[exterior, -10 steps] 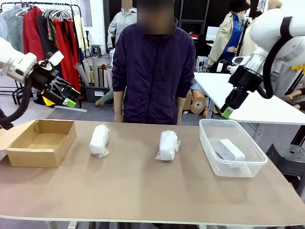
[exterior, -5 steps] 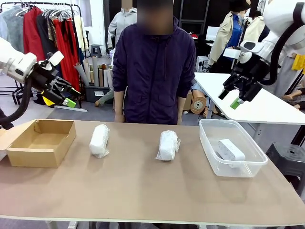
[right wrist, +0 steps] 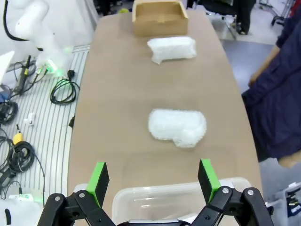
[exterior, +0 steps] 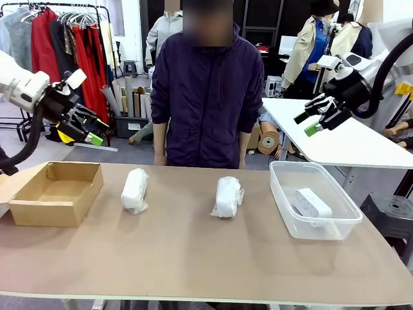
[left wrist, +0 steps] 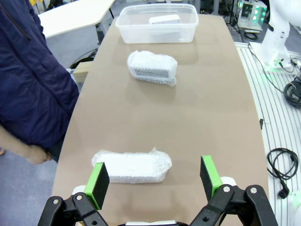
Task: Separate and place wrapped and unwrapped clocks.
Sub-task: Pick up the Digital clock indicated by the person.
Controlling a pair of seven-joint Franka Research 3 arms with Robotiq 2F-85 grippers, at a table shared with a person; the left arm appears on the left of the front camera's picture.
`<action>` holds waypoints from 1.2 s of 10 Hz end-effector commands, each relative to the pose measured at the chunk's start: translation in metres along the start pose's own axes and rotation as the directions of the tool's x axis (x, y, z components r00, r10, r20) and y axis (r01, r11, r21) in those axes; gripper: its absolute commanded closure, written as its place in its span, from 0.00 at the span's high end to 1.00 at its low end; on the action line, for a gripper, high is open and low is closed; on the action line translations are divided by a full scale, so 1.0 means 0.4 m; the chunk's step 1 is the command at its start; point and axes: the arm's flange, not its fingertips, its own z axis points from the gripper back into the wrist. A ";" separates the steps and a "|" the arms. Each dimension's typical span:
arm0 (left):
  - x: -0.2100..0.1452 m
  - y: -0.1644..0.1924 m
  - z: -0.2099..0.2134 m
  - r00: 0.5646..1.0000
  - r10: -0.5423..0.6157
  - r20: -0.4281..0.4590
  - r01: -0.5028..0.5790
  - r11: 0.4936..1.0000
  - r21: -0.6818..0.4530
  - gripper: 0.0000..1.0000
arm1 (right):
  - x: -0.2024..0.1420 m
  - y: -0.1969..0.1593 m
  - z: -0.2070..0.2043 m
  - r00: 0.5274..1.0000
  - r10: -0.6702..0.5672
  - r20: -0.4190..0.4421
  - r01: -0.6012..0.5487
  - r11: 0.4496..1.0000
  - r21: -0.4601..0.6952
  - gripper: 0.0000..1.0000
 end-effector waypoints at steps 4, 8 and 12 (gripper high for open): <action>0.004 -0.004 0.001 1.000 0.002 0.007 -0.002 1.000 0.001 1.00 | -0.012 -0.004 -0.001 1.000 -0.011 -0.003 0.010 1.000 -0.017 1.00; 0.004 -0.004 0.001 1.000 0.002 0.007 -0.002 1.000 0.001 1.00 | -0.012 -0.004 -0.001 1.000 -0.011 -0.003 0.010 1.000 -0.017 1.00; 0.004 -0.004 0.001 1.000 0.002 0.007 -0.002 1.000 0.001 1.00 | -0.012 -0.004 -0.001 1.000 -0.011 -0.003 0.010 1.000 -0.017 1.00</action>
